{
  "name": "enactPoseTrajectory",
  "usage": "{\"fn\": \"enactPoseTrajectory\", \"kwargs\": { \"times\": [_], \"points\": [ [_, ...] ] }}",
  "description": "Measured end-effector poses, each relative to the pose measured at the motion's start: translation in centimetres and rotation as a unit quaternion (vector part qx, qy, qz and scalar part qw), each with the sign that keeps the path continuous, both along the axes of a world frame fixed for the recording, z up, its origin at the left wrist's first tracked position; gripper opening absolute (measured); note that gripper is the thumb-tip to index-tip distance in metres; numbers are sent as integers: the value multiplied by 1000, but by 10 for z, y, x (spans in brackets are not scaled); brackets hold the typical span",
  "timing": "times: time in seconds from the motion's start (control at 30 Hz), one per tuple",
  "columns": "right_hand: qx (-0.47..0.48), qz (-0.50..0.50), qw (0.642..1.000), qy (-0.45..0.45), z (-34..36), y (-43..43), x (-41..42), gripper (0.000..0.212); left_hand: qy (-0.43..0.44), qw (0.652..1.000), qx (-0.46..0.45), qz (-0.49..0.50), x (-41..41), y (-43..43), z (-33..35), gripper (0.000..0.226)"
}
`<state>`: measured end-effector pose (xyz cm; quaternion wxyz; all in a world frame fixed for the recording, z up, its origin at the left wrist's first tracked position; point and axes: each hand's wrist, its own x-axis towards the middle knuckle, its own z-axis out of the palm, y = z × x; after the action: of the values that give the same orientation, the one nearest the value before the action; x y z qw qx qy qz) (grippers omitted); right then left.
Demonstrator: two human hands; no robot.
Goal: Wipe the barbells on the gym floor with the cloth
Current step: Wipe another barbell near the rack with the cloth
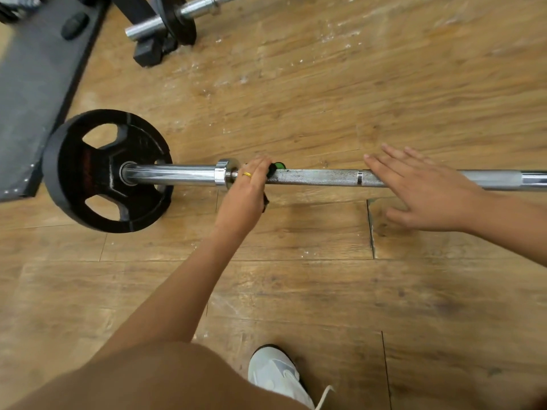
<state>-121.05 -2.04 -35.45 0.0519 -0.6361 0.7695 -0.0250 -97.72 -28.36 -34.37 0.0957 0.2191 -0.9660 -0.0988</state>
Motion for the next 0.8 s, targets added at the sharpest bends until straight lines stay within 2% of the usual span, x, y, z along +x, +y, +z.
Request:
{"fn": "enactPoseTrajectory", "kwargs": {
  "times": [0.17, 0.23, 0.37, 0.43, 0.53, 0.63, 0.73, 0.8],
  "points": [
    [0, 2, 1000, 2, -2, -4, -8, 95, 25, 995, 14, 94, -10, -5, 2, 59],
    [0, 4, 1000, 4, -1, -6, -9, 95, 30, 997, 3, 69, -14, 6, -4, 59],
    [6, 1, 1000, -6, 0, -8, -12, 98, -11, 996, -36, -75, -18, 3, 1, 77],
    [10, 7, 1000, -6, 0, -9, -14, 98, -23, 997, -29, -60, -22, -7, 13, 74],
    [7, 5, 1000, 1, 2, -10, -16, 98, -45, 999, 1, 16, -28, -9, 18, 69],
    [7, -10, 1000, 9, 4, -12, -14, 100, -5, 998, 15, 61, -34, 6, 7, 64],
    [7, -14, 1000, 15, 5, -14, -11, 100, 36, 998, 13, 42, -41, 25, -4, 51],
    [13, -16, 1000, 13, 6, -14, -11, 100, 35, 999, 14, 2, -44, 29, -1, 59]
  ]
}}
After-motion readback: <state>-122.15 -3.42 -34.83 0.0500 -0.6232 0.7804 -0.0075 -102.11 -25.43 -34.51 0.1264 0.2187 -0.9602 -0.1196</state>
